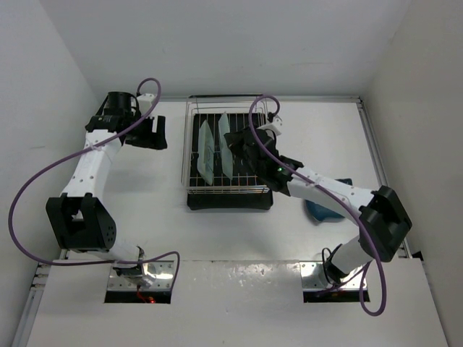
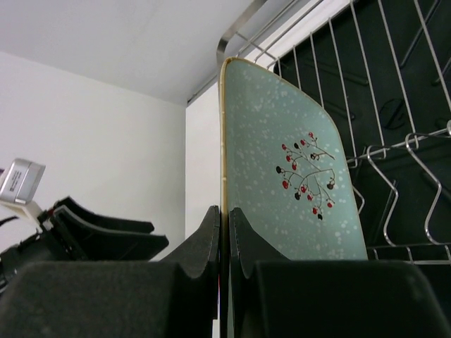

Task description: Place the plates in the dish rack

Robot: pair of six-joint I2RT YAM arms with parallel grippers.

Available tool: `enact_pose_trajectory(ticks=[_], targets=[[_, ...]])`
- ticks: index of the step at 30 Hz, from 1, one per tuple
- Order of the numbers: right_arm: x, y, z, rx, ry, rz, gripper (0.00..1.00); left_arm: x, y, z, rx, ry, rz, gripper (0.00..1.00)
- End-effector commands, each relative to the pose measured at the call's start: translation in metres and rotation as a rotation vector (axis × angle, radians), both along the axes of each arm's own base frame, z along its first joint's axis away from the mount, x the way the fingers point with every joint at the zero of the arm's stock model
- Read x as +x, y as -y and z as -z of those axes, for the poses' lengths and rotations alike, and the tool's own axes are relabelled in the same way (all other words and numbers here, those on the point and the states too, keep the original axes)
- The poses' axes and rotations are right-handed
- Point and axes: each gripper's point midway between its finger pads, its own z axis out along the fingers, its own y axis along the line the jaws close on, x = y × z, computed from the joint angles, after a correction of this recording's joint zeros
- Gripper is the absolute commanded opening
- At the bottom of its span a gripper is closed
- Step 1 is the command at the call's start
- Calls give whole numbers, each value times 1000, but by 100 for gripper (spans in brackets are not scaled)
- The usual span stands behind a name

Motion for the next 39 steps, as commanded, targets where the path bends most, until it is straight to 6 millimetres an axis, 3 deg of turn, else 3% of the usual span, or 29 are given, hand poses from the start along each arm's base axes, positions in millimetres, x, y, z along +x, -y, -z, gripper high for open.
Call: enact_pose_trajectory(ticks=[1, 10, 13, 14, 23, 32, 39], targets=[[12, -1, -86, 234, 172, 68, 0, -4, 0, -17, -22, 54, 2, 81], [18, -11, -80, 295, 145, 90, 0, -4, 2, -17, -29, 54, 8, 81], [19, -19, -91, 278, 171, 77, 0, -4, 2, -17, -29, 54, 8, 81], [19, -21, -102, 291, 189, 77, 0, -4, 2, -17, -29, 54, 8, 81], [17, -19, -112, 294, 215, 93, 0, -4, 2, -17, -29, 54, 8, 81], [24, -24, -77, 295, 149, 121, 0, -5, 2, -20, -28, 64, 8, 81], [27, -22, -71, 260, 164, 148, 0, -6, 2, -17, -29, 54, 8, 81]])
